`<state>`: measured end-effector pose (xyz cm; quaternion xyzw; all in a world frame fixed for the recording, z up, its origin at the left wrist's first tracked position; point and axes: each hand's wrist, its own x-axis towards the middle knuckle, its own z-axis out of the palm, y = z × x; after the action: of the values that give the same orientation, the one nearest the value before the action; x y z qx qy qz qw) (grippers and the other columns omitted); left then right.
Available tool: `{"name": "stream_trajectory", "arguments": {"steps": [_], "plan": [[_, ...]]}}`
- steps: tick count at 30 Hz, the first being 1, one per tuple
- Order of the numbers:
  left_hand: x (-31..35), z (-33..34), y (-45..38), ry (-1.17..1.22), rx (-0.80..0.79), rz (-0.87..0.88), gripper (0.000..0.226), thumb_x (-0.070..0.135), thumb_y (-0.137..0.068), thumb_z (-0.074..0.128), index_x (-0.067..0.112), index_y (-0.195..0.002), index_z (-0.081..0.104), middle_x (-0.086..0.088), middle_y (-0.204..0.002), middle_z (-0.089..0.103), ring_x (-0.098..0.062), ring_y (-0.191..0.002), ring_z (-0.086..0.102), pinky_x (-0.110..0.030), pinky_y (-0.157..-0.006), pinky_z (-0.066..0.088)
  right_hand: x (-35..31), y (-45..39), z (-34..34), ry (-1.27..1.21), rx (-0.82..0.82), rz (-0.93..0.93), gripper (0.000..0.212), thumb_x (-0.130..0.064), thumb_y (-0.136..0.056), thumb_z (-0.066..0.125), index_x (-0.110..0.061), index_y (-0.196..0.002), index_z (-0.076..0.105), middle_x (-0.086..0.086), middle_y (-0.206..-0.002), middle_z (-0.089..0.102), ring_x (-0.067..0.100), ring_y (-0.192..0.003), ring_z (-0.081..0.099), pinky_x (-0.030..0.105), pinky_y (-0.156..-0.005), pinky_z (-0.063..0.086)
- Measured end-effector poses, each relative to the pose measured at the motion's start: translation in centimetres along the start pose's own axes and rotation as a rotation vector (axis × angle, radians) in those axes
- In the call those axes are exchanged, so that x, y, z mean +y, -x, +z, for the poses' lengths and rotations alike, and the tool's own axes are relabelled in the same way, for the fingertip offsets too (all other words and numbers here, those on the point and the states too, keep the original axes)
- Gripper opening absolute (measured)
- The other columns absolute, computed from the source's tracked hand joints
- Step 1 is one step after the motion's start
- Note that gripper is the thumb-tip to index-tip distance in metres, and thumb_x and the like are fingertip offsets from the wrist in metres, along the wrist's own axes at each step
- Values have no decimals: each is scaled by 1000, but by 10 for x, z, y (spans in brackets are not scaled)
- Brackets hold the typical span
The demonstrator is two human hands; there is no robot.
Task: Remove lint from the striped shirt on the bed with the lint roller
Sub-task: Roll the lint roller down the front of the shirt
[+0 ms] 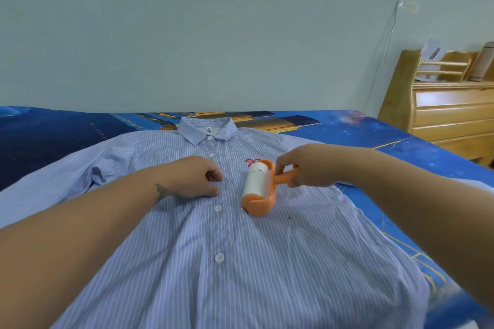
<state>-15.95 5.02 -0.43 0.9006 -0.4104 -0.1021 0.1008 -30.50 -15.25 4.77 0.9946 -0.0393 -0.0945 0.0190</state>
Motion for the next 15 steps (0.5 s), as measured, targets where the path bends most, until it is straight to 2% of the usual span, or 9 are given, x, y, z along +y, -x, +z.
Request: {"name": "stream_trajectory", "arguments": {"steps": [1, 4, 6, 10, 13, 15], "plan": [[0, -1, 1, 2, -10, -6, 40, 36, -84, 68, 26, -123, 60, 13, -104, 57, -4, -90, 52, -17, -83, 39, -5, -4, 0, 0, 0, -10, 33, -27, -90, 61, -34, -122, 55, -7, -103, 56, 11, -86, 49, 23, -71, 36], [1, -3, 3, 16, -17, -14, 43, 33, -84, 70, 26, -125, 59, 16, -96, 55, -5, -91, 52, -19, -86, 40, -20, -16, -1, -2, 30, -41, 32, -25, -90, 61, -30, -122, 56, -7, -97, 52, 6, -71, 43, 18, -59, 29], [1, -3, 4, 24, -23, -4, 41, 32, -83, 70, 28, -123, 60, 16, -95, 57, -6, -92, 55, -21, -87, 42, -28, -22, -1, -8, 50, -52, 31, -24, -90, 61, -29, -120, 57, -6, -97, 53, 6, -70, 42, 19, -55, 26], [1, -5, 6, 59, -45, 7, 37, 30, -84, 69, 28, -120, 63, 14, -98, 63, -8, -96, 60, -24, -88, 45, -35, -28, 2, -17, 64, -61, 31, -25, -89, 62, -27, -119, 58, -1, -110, 59, 14, -87, 49, 23, -64, 32], [1, -4, 6, 37, -33, -1, 40, 31, -85, 69, 27, -124, 60, 13, -102, 61, -6, -94, 57, -21, -86, 43, -28, -20, 5, -32, 60, -53, 33, -26, -88, 63, -28, -120, 57, -2, -108, 59, 15, -89, 50, 26, -72, 38], [3, -4, 6, -4, -35, -16, 43, 30, -86, 68, 26, -127, 57, 8, -114, 62, -7, -98, 55, -22, -91, 43, -19, -9, 7, -44, 55, -41, 33, -26, -88, 63, -30, -120, 57, -5, -101, 56, 14, -85, 50, 25, -70, 35]]}}
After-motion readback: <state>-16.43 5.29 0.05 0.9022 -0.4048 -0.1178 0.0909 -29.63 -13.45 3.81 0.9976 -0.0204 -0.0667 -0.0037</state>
